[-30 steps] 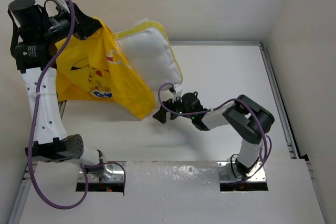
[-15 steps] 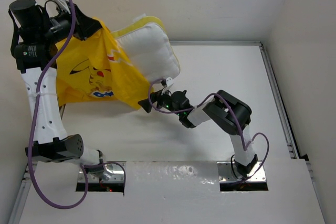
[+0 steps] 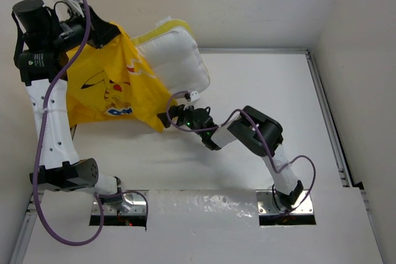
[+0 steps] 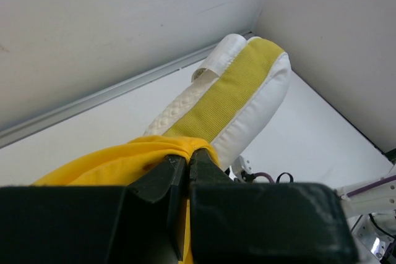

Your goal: Put the pillow into the pillowcase

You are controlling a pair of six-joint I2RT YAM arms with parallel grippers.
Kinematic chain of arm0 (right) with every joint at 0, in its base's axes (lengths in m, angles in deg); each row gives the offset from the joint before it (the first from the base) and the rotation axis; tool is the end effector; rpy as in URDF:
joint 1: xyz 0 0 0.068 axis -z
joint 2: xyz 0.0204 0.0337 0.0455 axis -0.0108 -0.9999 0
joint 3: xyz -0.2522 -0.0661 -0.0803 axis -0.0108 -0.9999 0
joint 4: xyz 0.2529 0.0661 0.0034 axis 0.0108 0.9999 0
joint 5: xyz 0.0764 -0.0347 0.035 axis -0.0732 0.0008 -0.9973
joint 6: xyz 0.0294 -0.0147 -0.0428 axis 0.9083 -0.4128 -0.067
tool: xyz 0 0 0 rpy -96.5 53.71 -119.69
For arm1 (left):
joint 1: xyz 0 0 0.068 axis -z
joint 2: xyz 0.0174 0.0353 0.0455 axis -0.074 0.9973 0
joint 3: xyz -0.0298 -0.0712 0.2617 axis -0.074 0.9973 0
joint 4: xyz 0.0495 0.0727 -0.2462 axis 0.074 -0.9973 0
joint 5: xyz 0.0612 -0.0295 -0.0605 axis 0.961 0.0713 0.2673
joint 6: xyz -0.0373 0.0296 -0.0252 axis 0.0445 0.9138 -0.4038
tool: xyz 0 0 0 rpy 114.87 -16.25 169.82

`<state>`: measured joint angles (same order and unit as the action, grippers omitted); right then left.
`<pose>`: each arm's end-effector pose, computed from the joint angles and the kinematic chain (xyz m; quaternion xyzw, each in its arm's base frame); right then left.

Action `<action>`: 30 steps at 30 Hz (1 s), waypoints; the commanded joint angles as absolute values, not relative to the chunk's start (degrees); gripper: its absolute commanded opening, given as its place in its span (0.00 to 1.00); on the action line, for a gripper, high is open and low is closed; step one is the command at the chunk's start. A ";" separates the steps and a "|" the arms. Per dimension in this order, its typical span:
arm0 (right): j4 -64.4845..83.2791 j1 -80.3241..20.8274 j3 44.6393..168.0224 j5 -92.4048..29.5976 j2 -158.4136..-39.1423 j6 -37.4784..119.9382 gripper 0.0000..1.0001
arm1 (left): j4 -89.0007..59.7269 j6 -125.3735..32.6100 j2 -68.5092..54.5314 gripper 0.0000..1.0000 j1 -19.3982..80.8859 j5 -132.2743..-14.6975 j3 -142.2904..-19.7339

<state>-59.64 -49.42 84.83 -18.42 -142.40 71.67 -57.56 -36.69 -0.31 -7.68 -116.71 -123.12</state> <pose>0.2777 0.3122 0.1155 -0.0402 0.7190 0.4484 0.5296 0.2542 0.0252 0.5420 0.1989 0.7121 -0.2767 0.6138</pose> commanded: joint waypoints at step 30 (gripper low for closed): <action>-10.84 -40.08 105.98 -5.47 -87.85 32.75 0.00 | -46.45 -42.36 -3.03 0.00 -6.92 -111.02 -131.88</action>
<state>-19.58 -39.52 94.64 -1.87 -95.17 40.63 -53.21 -40.21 -0.38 -7.18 -111.20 -125.40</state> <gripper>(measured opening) 0.002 0.007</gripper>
